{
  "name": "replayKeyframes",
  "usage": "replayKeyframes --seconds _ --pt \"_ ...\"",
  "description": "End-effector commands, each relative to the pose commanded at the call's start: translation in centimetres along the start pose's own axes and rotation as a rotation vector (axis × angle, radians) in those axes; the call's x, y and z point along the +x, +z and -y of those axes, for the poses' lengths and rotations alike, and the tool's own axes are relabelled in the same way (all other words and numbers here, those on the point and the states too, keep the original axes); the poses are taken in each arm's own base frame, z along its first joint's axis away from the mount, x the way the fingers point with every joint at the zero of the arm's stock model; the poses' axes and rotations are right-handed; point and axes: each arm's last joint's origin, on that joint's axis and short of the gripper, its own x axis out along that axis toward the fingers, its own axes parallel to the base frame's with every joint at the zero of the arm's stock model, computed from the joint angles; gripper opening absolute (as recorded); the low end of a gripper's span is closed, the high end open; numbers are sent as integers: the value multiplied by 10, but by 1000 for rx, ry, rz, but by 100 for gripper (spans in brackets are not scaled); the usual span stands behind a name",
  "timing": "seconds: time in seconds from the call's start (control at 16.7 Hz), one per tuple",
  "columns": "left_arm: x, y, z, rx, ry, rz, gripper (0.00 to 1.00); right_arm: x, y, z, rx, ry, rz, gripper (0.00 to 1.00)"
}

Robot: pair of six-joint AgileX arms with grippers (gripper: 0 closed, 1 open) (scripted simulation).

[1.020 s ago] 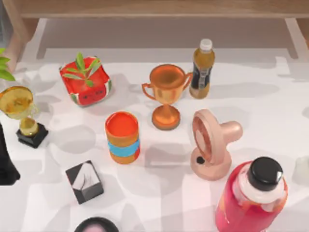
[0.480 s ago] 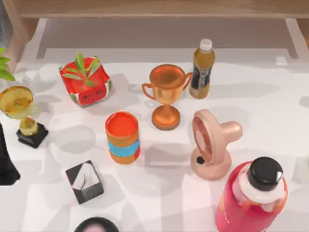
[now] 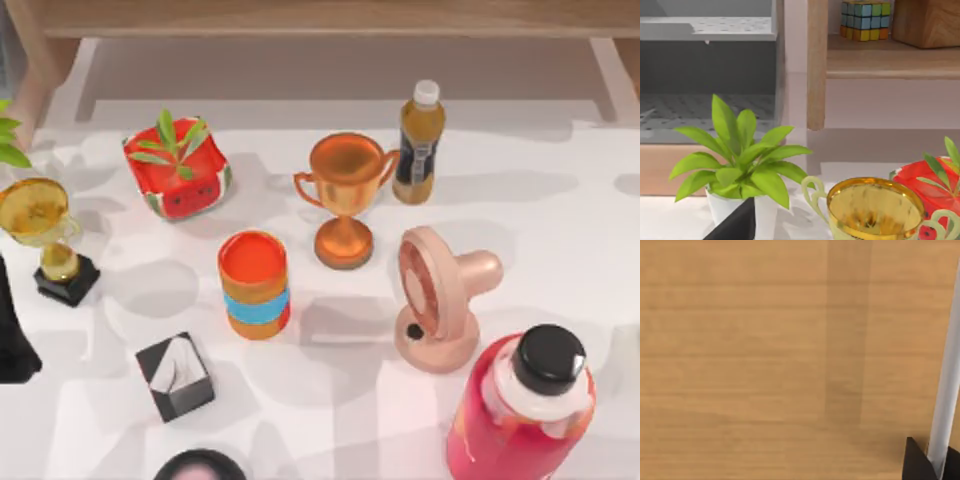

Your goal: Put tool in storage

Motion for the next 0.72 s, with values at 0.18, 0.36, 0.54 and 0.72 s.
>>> replayKeyframes --seconds 0.18,0.36,0.54,0.72 --pt "0 0 0 0 0 0 100 0 0 0 0 0 0 15" --pt "0 0 0 0 0 0 100 0 0 0 0 0 0 38" --pt "0 0 0 0 0 0 100 0 0 0 0 0 0 60" --pt "0 0 0 0 0 0 100 0 0 0 0 0 0 83"
